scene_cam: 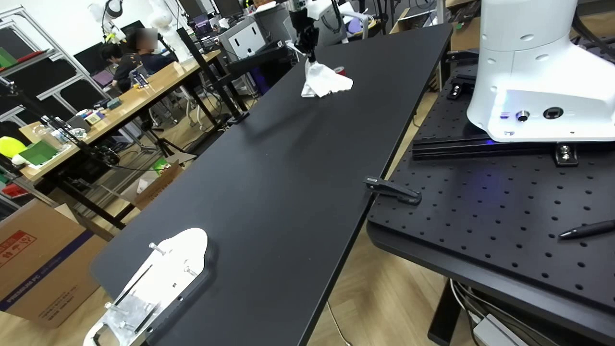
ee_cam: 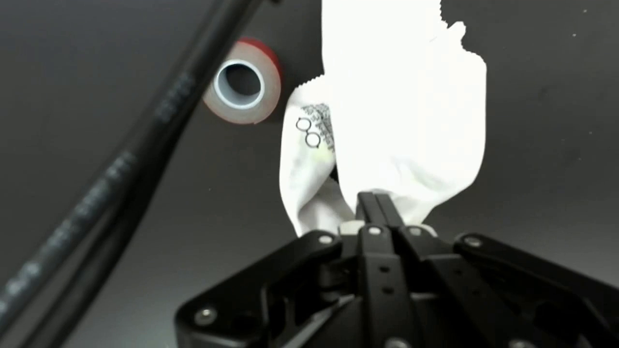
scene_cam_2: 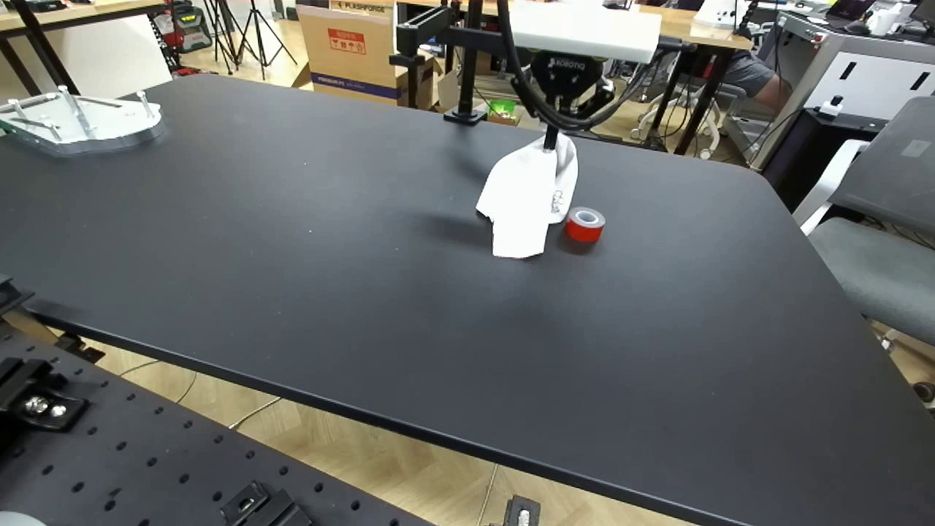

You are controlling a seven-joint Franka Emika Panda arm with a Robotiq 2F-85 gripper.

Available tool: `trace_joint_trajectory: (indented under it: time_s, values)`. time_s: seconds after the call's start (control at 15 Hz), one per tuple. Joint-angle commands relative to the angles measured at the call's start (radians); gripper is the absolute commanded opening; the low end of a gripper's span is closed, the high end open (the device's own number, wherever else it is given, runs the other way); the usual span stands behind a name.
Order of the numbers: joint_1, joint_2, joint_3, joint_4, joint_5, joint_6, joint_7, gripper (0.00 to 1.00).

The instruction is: Hang the cloth on the black stand

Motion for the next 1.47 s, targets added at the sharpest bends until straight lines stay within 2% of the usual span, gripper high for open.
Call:
trace_joint_trajectory:
  time_s: [0.0, 0.33, 0.93, 1.07, 1.4]
  values:
    - [0.002, -0.112, 0.009, -0.062, 0.025, -0.004, -0.001, 0.00]
    - [0.041, -0.217, -0.013, -0.045, 0.031, -0.103, 0.032, 0.00]
    - [0.179, -0.435, -0.047, 0.056, -0.043, -0.483, 0.161, 0.00]
    - [0.212, -0.465, -0.039, 0.090, -0.074, -0.554, 0.203, 0.00]
    - [0.275, -0.491, -0.027, 0.158, -0.116, -0.646, 0.282, 0.00]
